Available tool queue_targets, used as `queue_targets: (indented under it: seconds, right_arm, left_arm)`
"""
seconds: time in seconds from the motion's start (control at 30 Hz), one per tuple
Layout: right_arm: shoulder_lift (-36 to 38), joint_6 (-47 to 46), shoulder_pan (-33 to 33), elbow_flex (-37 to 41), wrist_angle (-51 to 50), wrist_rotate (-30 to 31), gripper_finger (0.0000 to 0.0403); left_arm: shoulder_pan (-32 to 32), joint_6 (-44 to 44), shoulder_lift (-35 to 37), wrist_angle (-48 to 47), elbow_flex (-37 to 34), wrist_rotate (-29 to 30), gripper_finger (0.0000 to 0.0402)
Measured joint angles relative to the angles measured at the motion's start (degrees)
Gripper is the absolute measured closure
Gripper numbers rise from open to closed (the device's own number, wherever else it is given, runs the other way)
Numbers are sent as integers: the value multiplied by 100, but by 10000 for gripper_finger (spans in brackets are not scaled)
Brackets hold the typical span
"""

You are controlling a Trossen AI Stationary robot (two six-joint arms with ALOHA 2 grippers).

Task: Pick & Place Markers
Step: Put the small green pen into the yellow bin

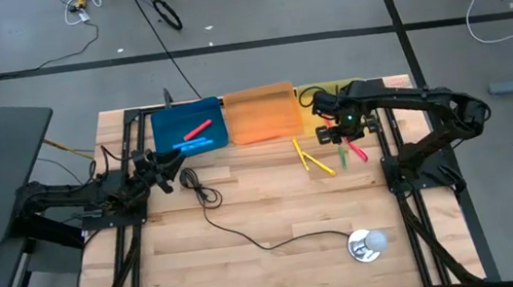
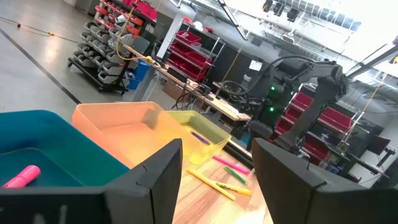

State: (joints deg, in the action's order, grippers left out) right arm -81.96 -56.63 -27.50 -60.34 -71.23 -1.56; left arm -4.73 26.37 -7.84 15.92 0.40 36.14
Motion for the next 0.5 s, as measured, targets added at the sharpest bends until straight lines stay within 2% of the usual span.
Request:
queue_targets:
  seconds: [0.5]
  right_arm:
    - [1, -248, 174, 410, 245, -221, 252]
  left_arm:
    - [2, 0, 0, -2, 0, 2, 202]
